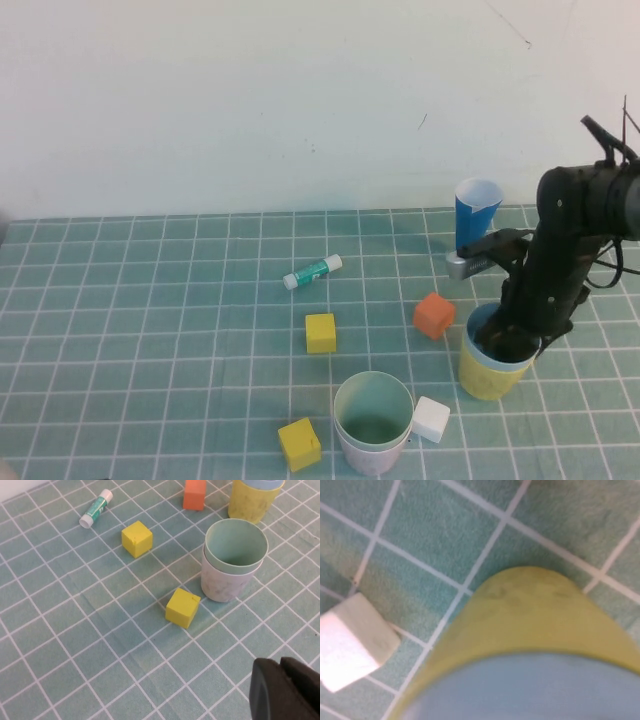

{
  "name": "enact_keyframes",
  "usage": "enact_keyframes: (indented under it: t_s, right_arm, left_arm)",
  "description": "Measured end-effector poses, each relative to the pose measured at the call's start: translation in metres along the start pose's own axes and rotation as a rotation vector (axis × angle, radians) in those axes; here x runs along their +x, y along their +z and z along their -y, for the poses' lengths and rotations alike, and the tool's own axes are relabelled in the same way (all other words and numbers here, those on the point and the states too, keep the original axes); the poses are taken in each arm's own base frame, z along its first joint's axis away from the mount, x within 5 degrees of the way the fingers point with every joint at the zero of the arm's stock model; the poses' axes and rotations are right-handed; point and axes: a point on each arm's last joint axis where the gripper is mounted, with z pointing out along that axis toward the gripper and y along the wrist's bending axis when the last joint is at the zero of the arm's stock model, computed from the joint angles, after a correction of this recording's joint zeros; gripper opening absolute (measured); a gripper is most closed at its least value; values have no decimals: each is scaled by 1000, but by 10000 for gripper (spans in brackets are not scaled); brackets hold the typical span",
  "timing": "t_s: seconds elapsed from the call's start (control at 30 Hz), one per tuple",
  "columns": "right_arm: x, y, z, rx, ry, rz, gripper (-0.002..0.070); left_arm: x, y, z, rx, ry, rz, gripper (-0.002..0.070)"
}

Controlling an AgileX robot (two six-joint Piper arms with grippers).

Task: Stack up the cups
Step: Pick up the yellow cup, then place the yellow cup on the green cup

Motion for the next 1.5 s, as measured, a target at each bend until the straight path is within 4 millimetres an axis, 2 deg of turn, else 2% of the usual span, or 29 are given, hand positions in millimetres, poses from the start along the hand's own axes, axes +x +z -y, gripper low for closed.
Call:
enact_keyframes:
  t_s: [0.03,0.07,0.1,0.17,0.27,0.47,0.57,0.63,0.8,0.9,1.2,1.5]
  right_arm:
    - [0,1,0,-4,-11,-1,279]
    - [0,1,-1,-11,-22,2,181]
    - [0,-1,-1,-13,-29,8,118]
    - [-1,-11,-3,-10,-48,32,68]
    - [0,-43,-7,11,-68,103,68]
    - [24,-134,-28,46,-156,236,68]
    - [41,-171,-56,51,-236,277,67]
    - [47,-182,-81,44,-308,283,67]
    - [44,-174,-135,18,-463,278,67]
    - [37,-161,-152,1,-495,271,67]
    - [20,-119,-155,-48,-470,185,67]
    - [10,-97,-156,-87,-439,179,69]
  left_arm:
    - [0,0,0,1,-1,0,-1]
    - [0,0,0,1,-1,0,-1]
    - [0,0,0,4,-5,0,-1]
    - [0,0,1,9,-10,-1,-1]
    - [0,0,1,14,-16,-1,-1]
    - [1,0,1,12,-15,-14,-1]
    - [2,0,1,12,-15,-21,-1]
    - [2,0,1,12,-15,-23,-1]
    - [2,0,1,12,-9,-27,-1]
    - [3,0,1,12,-4,-29,-1]
    - [3,0,1,12,0,-29,-1]
    - [4,0,1,11,16,-39,-1]
